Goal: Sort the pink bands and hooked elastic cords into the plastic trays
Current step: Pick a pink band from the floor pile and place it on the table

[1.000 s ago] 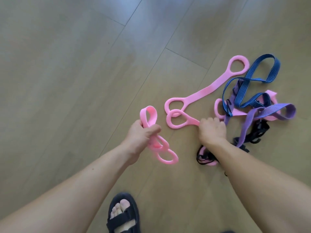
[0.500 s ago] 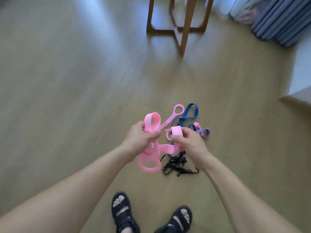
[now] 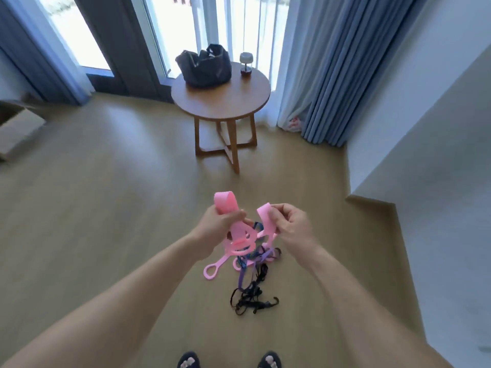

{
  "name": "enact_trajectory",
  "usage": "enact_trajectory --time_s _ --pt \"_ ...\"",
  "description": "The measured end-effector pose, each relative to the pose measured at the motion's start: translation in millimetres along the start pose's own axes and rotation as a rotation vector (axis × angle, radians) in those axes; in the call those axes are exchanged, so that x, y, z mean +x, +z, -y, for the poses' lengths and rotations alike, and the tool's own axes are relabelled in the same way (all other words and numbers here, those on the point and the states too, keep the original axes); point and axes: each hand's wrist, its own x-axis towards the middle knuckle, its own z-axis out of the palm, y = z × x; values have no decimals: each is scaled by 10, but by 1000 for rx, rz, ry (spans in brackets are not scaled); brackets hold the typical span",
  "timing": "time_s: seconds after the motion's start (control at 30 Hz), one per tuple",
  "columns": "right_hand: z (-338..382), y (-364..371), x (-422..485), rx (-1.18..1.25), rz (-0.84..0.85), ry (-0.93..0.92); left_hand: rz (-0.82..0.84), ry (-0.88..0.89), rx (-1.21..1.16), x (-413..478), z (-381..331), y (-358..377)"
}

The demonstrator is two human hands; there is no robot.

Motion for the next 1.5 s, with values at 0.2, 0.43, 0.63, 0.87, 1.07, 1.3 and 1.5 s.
enact_trajectory --time_s 0.2,0.43,0.63,0.87,1.07,1.3,1.5 --pt "530 -276 -663 125 -8 -45 168 130 24 -371 -494 206" --pt "735 -328 -1361 41 -194 -158 369 210 138 -752 -904 341" --pt "795 -281 -1874 70 -580 -223 480 426 142 -989 -921 499" --pt "703 -295 -2786 134 -869 -303 802 431 21 -1486 -903 809" --pt "499 -302 -3578 149 -1085 -290 833 413 163 -2171 -671 1499" --pt "40 -503 -4717 243 -1197 -293 1175 387 276 -3190 -254 2180" --pt "-464 -696 -6114 287 -1303 -337 1313 406 249 -4264 284 2897"
